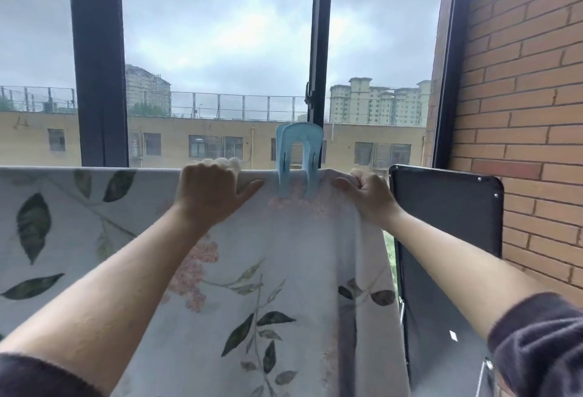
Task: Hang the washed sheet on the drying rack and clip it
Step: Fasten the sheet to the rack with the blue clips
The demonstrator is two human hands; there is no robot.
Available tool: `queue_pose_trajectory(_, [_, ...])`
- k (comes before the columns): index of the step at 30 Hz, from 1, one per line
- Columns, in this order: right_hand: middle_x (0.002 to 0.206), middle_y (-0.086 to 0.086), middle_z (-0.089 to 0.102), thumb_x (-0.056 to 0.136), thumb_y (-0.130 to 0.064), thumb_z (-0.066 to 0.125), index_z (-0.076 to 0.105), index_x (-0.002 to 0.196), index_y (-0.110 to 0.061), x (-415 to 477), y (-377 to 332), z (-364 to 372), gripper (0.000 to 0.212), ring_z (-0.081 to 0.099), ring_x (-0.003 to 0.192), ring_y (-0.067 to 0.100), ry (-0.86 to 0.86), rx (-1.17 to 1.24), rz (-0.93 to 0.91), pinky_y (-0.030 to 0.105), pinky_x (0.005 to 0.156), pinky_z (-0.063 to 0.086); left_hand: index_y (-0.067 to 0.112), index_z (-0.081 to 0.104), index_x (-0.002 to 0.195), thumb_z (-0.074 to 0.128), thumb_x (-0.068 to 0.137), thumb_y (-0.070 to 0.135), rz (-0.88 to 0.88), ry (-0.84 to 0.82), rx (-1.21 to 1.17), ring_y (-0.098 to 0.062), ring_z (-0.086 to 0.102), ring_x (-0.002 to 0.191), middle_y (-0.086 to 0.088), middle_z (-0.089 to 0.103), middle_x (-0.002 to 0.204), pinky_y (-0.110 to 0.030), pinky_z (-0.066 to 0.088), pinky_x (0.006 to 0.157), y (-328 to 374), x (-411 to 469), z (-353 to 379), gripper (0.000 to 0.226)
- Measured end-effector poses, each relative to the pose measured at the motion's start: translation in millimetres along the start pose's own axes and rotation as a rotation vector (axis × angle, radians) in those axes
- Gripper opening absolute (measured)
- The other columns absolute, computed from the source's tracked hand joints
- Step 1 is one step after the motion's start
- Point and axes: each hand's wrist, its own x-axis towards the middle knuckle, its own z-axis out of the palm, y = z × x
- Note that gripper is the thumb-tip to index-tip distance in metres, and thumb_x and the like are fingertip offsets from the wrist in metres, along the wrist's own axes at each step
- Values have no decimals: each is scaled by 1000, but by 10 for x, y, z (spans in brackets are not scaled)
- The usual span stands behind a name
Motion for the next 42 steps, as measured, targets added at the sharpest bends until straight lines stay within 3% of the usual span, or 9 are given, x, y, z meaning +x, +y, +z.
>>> queue_pose_trajectory(4, [50,-10,34,78,-64,58,32,56,-23,59,-33,63,54,31,48,10,27,-11,-72,28,48,27,17,41,69,27,81,72,40,-120,-106,-22,60,56,-1,56,60,-31,47,59,-89,90,-131,58])
queue_pose_trajectory(8, [51,-9,38,83,-58,57,36,57,-22,234,-50,113,49,35,49,11,26,-34,-80,30,50,30,17,41,74,29,83,70,45,-153,-50,-25,67,71,-5,67,75,-32,47,65,-140,208,-107,55])
queue_pose_trajectory(16, [59,-5,48,83,-56,51,42,65,-18,436,-42,370,43,42,57,11,-60,-50,20,29,51,33,17,42,77,24,84,72,30,-265,95,-21,66,69,0,64,73,-29,47,63,-193,221,59,58])
queue_pose_trajectory(22, [74,4,62,64,-80,33,59,87,-9,521,-37,458,79,57,75,23,-67,-67,-10,33,64,43,16,43,76,20,81,74,2,-286,111,-23,65,66,0,58,67,-29,44,59,-340,207,123,62])
queue_pose_trajectory(31, [63,-3,50,70,-77,36,46,75,-11,392,7,437,67,45,61,13,-60,-83,32,30,55,33,15,43,76,27,83,71,-45,-306,18,-21,57,62,-2,53,66,-33,49,64,-245,143,205,59])
queue_pose_trajectory(34, [67,-3,48,90,-60,47,39,73,-22,308,98,436,42,44,62,10,-65,-17,96,30,53,33,10,50,85,30,89,65,-113,-281,34,-26,59,74,-11,61,81,-38,46,74,-159,95,229,59])
queue_pose_trajectory(36, [81,-1,55,90,-57,50,47,87,-29,187,285,485,28,54,75,14,-96,140,208,33,61,44,7,52,104,33,92,58,-164,-297,75,-31,55,93,-16,58,100,-45,39,89,-116,2,272,55])
queue_pose_trajectory(39, [105,3,64,81,-57,61,52,112,-25,-143,693,664,46,63,95,21,-170,342,387,45,86,53,6,33,138,38,91,44,-208,-256,75,-37,30,133,-21,36,142,-59,13,113,38,-260,330,62])
queue_pose_trajectory(42, [108,6,67,83,-41,69,56,108,-25,-687,1014,885,33,65,93,18,-258,389,489,42,88,53,6,19,149,45,88,32,-162,-169,-6,-39,7,145,-19,11,157,-61,3,112,417,-728,458,71])
